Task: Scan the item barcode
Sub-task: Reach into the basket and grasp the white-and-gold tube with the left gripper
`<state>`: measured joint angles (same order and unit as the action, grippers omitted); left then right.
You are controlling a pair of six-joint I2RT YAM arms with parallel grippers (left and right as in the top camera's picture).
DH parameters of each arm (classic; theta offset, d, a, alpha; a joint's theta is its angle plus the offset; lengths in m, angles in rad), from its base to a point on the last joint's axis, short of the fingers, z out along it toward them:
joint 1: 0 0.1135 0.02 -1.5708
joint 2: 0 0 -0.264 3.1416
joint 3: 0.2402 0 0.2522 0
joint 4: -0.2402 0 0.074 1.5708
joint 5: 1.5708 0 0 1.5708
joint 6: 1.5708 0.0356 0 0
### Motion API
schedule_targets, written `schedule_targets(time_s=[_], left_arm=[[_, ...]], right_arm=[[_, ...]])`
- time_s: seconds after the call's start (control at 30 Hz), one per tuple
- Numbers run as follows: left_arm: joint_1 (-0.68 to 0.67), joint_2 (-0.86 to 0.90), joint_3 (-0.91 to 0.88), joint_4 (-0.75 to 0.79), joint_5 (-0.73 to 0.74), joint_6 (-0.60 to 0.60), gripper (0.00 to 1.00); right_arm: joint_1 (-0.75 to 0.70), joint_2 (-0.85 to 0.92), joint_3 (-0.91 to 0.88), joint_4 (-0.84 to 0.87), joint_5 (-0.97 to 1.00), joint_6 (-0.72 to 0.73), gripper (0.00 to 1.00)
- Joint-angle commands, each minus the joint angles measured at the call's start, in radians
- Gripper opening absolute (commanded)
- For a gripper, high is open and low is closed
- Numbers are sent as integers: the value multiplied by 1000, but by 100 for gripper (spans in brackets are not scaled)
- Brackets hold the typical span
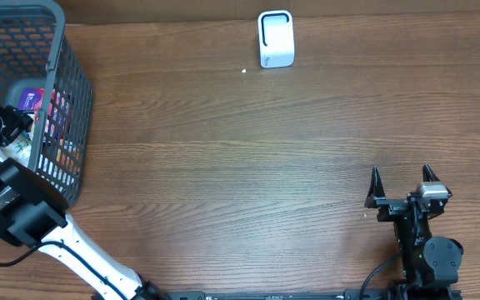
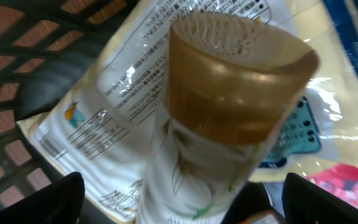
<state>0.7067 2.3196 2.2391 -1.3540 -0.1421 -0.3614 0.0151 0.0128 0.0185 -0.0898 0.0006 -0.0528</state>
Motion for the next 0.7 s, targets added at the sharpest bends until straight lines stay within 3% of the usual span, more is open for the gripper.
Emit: schedule_targets(time_s=[0.0, 0.1, 0.3, 0.37, 0.53, 0.67], left_arm=[[-8, 29, 12, 6, 12, 22, 93], [-8, 32, 11, 6, 12, 23, 93], [-8, 32, -4, 12, 12, 22, 62], [-8, 32, -10, 12, 12, 22, 56], [-8, 32, -35, 24, 12, 22, 55], [-8, 32, -93, 55, 12, 23, 64]], right_arm=[[3, -10, -11, 6, 6, -4, 100], [3, -10, -11, 6, 6, -4, 100], [3, -10, -11, 6, 6, -4, 100], [3, -10, -11, 6, 6, -4, 100], [3, -10, -11, 6, 6, -4, 100], [3, -10, -11, 6, 6, -4, 100]])
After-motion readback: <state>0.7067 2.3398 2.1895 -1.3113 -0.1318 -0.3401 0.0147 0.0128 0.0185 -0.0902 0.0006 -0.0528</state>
